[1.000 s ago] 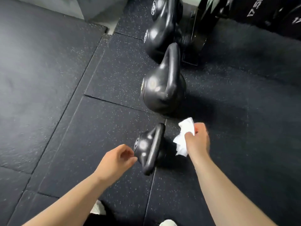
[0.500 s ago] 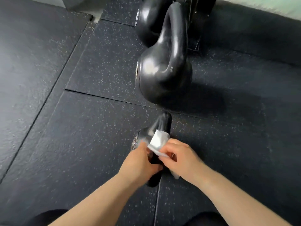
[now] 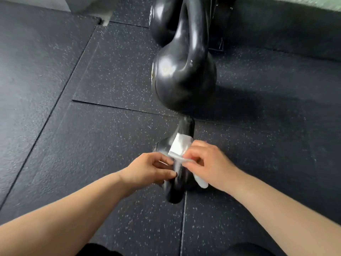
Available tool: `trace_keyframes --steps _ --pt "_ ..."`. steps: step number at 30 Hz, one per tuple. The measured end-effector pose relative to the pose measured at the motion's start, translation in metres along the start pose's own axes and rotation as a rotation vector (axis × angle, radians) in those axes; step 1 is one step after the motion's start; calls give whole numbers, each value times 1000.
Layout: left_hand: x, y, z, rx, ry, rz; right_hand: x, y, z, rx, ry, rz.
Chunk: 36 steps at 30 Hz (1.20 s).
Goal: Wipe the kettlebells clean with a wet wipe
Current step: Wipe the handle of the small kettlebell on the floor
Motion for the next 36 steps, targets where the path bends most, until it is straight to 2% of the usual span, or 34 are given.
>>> trace_keyframes --steps 5,11,13,16,19,21,24,26,28,32,34,36 --pt "-4 -10 3 89 -63 -15 0 0 -10 17 28 61" --pt "1 -14 1 49 -60 -83 -40 4 3 3 275 -123" --pt "1 -18 3 55 -93 -89 -28 2 -1 45 222 -76" --pt "-1 -21 3 67 -122 -89 5 -3 -8 72 33 89" --pt "-3 -20 3 67 -136 -83 13 -3 -8 68 -78 93" --pt "-5 -20 3 60 -138 -78 0 0 -5 31 6 16" --pt "-7 -19 4 56 -145 -76 -28 6 2 -58 250 -167" --pt "-7 -19 4 53 -152 -81 -34 11 3 -143 310 -266" --pt "-6 -18 5 44 -152 -88 -24 12 1 -193 248 -324" --pt "-6 -17 5 41 -156 -91 13 5 -12 -278 -2 -353" --pt "-6 -17 5 46 -161 -95 11 5 -9 -290 -26 -341" --pt "-6 -17 5 54 -159 -103 -4 7 -2 -305 34 -356"
Point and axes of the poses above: each hand's wrist, its own x-axis away from the middle knuckle, its own z-axis out of the back of the hand, y = z × x, the point moved 1 cm from there along -x, towards the middle knuckle, and after that the axes turned 5 degrees about y, right-handed, at the moved point
